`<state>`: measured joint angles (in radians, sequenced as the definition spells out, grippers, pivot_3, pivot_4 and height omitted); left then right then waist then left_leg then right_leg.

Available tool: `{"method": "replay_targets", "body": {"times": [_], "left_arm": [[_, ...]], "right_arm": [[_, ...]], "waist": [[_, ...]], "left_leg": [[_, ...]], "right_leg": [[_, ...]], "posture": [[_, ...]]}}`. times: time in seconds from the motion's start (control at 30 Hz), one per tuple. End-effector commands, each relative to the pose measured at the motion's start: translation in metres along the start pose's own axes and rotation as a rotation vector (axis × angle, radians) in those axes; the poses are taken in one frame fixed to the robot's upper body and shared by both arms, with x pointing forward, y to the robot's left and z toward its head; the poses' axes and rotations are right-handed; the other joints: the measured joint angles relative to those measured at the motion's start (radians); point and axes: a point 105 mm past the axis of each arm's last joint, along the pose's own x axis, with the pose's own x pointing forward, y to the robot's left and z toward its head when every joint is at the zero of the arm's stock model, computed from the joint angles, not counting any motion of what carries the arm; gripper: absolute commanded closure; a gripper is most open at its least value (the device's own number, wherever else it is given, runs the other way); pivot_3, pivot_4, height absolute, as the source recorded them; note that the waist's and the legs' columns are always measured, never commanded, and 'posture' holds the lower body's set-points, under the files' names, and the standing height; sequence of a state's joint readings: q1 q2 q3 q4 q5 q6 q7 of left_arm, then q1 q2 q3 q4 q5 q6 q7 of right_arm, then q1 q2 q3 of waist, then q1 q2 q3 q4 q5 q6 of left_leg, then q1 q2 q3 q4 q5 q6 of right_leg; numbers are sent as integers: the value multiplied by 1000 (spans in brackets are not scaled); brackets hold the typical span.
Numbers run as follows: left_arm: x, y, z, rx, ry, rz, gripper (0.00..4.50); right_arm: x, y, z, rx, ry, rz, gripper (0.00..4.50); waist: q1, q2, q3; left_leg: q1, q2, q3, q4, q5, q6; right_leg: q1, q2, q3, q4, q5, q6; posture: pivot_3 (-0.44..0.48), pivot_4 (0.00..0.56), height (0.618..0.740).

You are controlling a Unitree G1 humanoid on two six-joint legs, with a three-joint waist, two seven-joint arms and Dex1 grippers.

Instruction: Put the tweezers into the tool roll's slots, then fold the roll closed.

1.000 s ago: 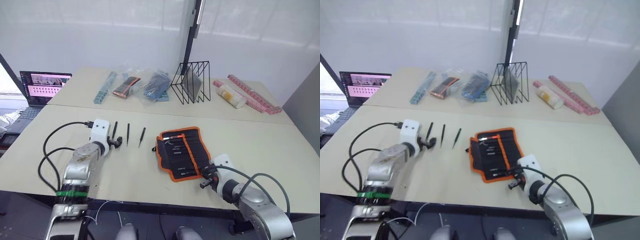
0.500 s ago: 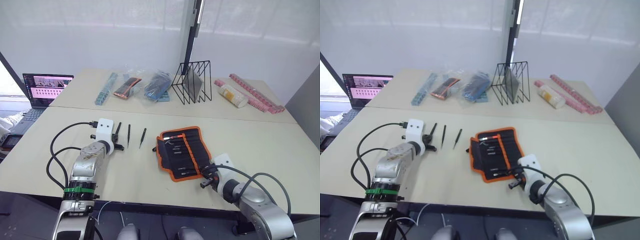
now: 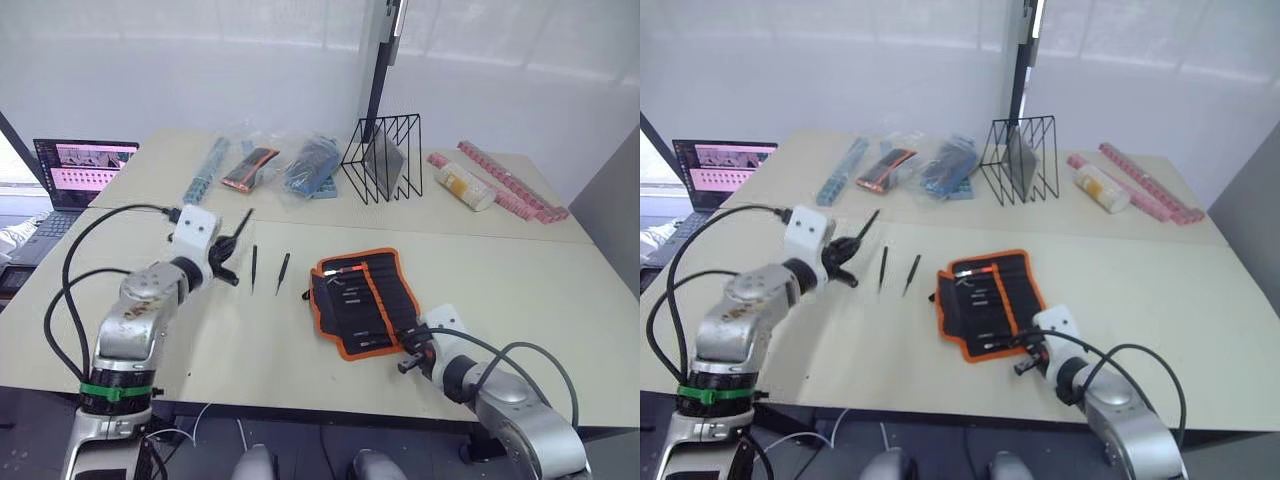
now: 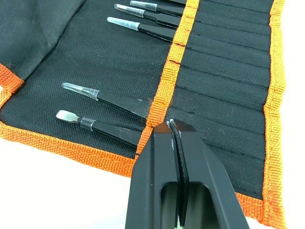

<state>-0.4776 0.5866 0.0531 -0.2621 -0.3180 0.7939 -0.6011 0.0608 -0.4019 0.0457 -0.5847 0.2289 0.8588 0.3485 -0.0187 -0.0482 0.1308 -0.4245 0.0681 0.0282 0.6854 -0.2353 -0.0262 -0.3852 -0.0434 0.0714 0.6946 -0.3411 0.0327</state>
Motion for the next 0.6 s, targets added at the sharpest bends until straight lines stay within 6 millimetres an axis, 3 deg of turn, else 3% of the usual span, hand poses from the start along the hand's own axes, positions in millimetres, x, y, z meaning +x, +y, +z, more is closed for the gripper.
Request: {"method": "replay_targets", "body": {"times": [0.03, 0.23, 0.6], "left_arm": [[5, -41, 6, -18, 30, -236, 4488], [25, -87, -2, 145, 141, -467, 4488], [46, -106, -10, 319, 342, -672, 4488]], "right_arm": [[1, -5, -25, 27, 103, -30, 4500], [-3, -5, -26, 25, 101, -33, 4500], [-12, -2, -31, 40, 107, -55, 4500]], "waist": [[1, 1, 1], [4, 1, 3], [10, 7, 10]], "left_leg": [[0, 0, 0, 0, 0, 0], [0, 0, 0, 0, 0, 1], [-3, -1, 0, -2, 1, 1]], "right_leg": [[0, 0, 0, 0, 0, 0], [-1, 1, 0, 0, 0, 0], [-2, 1, 0, -3, 0, 1]], "posture": [[0, 150, 684], [0, 150, 684], [0, 150, 684]]}}
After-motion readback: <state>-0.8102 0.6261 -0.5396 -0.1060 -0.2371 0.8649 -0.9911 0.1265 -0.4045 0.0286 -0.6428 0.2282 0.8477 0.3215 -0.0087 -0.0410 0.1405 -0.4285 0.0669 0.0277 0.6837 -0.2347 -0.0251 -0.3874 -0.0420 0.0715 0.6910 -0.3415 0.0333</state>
